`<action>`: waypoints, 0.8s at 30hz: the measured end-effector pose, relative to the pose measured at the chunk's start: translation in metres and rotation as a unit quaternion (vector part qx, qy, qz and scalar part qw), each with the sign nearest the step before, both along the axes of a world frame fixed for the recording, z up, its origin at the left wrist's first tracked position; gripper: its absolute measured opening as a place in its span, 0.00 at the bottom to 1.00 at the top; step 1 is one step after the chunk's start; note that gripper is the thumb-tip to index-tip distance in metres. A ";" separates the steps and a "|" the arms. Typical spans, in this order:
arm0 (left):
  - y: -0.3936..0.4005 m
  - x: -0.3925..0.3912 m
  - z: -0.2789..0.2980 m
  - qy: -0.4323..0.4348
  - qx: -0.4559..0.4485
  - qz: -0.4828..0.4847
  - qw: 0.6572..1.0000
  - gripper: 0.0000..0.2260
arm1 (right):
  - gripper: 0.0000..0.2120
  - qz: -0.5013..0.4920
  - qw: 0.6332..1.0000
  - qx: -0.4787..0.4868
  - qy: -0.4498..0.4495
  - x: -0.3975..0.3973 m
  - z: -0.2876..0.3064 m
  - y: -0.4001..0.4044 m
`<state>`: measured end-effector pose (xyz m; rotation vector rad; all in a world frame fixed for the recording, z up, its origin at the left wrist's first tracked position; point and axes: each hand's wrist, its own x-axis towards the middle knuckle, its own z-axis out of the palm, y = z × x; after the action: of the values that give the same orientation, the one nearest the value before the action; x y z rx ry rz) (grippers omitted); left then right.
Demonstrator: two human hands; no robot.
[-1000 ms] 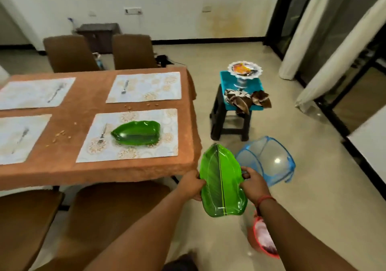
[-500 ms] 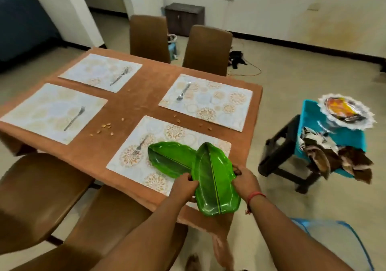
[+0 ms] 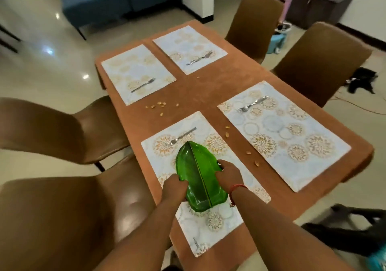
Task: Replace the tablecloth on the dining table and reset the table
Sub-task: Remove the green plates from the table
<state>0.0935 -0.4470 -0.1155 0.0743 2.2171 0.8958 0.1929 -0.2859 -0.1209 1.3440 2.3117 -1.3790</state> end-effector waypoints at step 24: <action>0.011 -0.008 -0.035 -0.042 -0.017 0.121 0.992 0.15 | 0.28 0.060 0.997 0.029 -0.043 -0.020 -0.013 -0.004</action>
<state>0.0853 -0.4361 -0.1500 -0.2491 2.1922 0.9723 0.1731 -0.2902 -0.1338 1.2319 2.3511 -1.2034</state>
